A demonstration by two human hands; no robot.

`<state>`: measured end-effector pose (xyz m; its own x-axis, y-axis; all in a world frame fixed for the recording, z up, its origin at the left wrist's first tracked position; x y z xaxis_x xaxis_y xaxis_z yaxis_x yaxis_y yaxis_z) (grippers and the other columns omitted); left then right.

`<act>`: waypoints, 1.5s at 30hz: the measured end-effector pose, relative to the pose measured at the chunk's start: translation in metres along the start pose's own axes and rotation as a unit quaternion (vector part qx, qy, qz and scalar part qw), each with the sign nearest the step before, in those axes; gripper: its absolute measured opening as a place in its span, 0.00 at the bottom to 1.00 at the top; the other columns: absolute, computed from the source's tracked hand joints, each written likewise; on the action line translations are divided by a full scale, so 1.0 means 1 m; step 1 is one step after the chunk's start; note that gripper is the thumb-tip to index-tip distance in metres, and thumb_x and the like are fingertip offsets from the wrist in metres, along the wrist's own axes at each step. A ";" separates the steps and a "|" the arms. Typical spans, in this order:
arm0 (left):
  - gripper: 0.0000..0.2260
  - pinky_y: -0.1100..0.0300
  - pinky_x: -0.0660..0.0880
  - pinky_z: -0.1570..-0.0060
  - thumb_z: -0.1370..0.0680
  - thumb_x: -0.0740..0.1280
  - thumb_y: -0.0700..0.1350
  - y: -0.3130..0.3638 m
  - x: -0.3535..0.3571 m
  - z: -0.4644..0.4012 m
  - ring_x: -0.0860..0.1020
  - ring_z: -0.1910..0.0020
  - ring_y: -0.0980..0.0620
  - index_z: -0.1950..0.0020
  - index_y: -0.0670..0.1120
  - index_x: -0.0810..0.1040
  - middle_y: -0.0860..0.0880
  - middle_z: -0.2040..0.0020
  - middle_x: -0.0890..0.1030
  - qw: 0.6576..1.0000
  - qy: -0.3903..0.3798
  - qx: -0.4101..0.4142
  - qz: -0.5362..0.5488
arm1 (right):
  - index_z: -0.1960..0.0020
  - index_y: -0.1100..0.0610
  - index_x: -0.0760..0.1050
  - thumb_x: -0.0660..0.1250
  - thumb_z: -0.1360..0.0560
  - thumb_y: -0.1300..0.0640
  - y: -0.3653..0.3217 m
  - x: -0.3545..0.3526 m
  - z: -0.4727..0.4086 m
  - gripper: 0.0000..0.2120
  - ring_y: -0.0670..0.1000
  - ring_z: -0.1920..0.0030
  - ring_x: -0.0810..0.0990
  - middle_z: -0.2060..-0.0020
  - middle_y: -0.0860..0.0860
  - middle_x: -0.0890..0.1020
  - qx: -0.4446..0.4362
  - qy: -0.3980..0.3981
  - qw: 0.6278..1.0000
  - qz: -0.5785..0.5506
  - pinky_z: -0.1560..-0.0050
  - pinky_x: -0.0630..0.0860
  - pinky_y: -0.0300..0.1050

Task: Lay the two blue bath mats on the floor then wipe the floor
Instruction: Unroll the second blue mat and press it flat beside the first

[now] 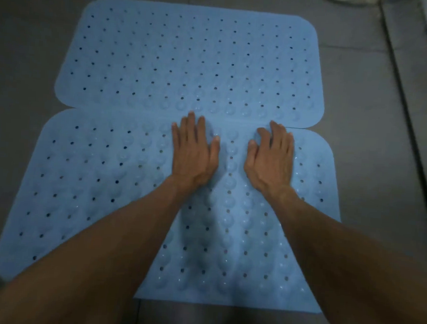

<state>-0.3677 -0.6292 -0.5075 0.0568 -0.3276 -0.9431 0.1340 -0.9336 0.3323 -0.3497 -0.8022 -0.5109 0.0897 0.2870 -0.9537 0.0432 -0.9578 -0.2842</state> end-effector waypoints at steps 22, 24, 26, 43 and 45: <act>0.31 0.39 0.44 0.25 0.19 0.52 0.57 0.059 0.035 -0.002 0.45 0.21 0.42 0.22 0.38 0.53 0.38 0.21 0.49 0.999 -0.032 -0.004 -0.043 | 0.28 0.52 0.69 0.52 0.18 0.44 0.035 0.002 -0.005 0.23 0.57 0.20 0.56 0.23 0.57 0.63 0.021 -0.023 0.999 0.019 0.22 0.49 0.64; 0.32 0.39 0.45 0.25 0.19 0.53 0.58 0.059 0.031 -0.002 0.45 0.21 0.44 0.22 0.38 0.54 0.39 0.21 0.50 0.999 -0.046 0.000 -0.028 | 0.28 0.52 0.69 0.53 0.18 0.44 0.034 -0.001 -0.004 0.23 0.57 0.21 0.57 0.23 0.57 0.64 0.021 -0.025 0.999 0.014 0.23 0.50 0.64; 0.33 0.39 0.45 0.25 0.20 0.54 0.58 0.057 0.030 -0.004 0.45 0.21 0.45 0.23 0.38 0.54 0.40 0.21 0.50 0.999 -0.047 0.003 -0.026 | 0.28 0.52 0.69 0.53 0.18 0.44 0.032 -0.001 -0.006 0.23 0.57 0.21 0.57 0.23 0.57 0.64 0.012 -0.018 1.000 0.008 0.23 0.50 0.64; 0.32 0.45 0.42 0.24 0.21 0.53 0.63 0.038 0.019 0.007 0.53 0.22 0.48 0.25 0.43 0.63 0.43 0.22 0.56 0.972 -0.037 0.024 0.232 | 0.28 0.48 0.67 0.51 0.19 0.44 0.031 0.001 -0.002 0.22 0.54 0.21 0.57 0.23 0.54 0.63 0.024 -0.011 1.000 -0.002 0.21 0.45 0.60; 0.27 0.47 0.45 0.23 0.19 0.54 0.58 0.020 0.007 0.024 0.51 0.22 0.47 0.25 0.43 0.62 0.44 0.21 0.54 0.962 -0.058 0.042 0.263 | 0.25 0.49 0.63 0.48 0.19 0.44 0.025 -0.001 -0.003 0.25 0.56 0.20 0.53 0.21 0.56 0.59 0.024 -0.062 0.997 0.041 0.21 0.43 0.61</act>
<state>-0.3881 -0.6539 -0.5079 -0.0166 -0.7672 -0.6412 0.0360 -0.6413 0.7664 -0.3454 -0.8265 -0.5166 -0.0322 0.2074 -0.9777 -0.0078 -0.9782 -0.2073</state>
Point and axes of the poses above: each hand's wrist, its own z-axis away from the middle knuckle, its own x-axis out of the palm, y = z × x, the point moved 1 cm from there along -z, towards the middle knuckle
